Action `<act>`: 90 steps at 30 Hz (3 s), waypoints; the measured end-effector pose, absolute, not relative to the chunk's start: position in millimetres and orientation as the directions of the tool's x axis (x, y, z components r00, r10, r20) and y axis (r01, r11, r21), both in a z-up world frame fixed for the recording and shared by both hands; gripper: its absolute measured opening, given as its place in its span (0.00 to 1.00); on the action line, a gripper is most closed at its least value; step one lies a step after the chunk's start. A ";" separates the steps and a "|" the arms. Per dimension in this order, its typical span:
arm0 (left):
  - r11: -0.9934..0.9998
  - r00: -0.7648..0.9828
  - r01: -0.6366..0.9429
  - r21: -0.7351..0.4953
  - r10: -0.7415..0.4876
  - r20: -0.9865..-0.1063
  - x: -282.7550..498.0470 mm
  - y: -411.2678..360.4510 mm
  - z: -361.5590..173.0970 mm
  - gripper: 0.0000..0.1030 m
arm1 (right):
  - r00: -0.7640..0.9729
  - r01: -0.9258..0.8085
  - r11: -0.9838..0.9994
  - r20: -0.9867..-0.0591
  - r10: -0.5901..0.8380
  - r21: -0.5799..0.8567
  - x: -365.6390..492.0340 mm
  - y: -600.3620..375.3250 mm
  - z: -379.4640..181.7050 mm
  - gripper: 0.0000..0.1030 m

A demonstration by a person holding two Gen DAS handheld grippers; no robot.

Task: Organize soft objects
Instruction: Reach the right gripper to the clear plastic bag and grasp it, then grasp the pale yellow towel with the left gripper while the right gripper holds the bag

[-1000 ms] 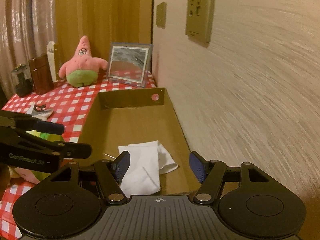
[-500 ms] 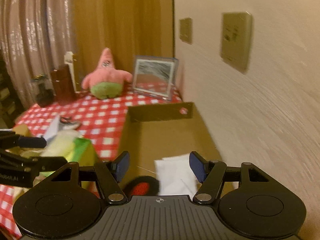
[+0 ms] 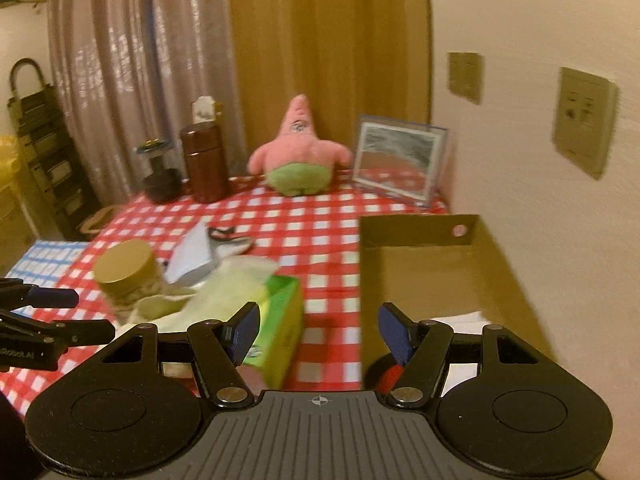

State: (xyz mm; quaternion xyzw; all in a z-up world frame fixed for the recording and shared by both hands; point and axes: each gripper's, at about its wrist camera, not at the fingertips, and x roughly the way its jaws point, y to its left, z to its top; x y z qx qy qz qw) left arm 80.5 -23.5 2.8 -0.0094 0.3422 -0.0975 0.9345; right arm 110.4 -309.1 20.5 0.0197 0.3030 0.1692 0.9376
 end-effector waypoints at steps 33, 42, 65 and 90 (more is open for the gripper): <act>0.995 0.676 0.075 -0.060 -0.095 -0.731 98.1 49.7 -56.9 0.78 | 0.631 -0.348 0.922 -0.684 0.366 0.172 164.5 -180.0 -42.9 0.64; 0.993 0.670 0.086 -0.083 -0.119 -0.732 105.8 49.1 -62.2 0.78 | 0.661 -0.335 0.937 -0.683 0.311 0.102 178.6 -155.5 -58.2 0.63; 0.975 0.630 0.221 -0.006 -0.147 -0.762 132.4 12.4 -89.7 0.58 | 0.740 -0.273 0.953 -0.603 0.297 0.133 167.6 -213.8 -30.4 0.00; 0.962 0.658 0.270 -0.026 -0.204 -0.725 120.8 -8.8 -51.1 0.09 | 0.763 -0.253 0.956 -0.576 0.292 0.149 143.7 -235.8 -14.5 0.00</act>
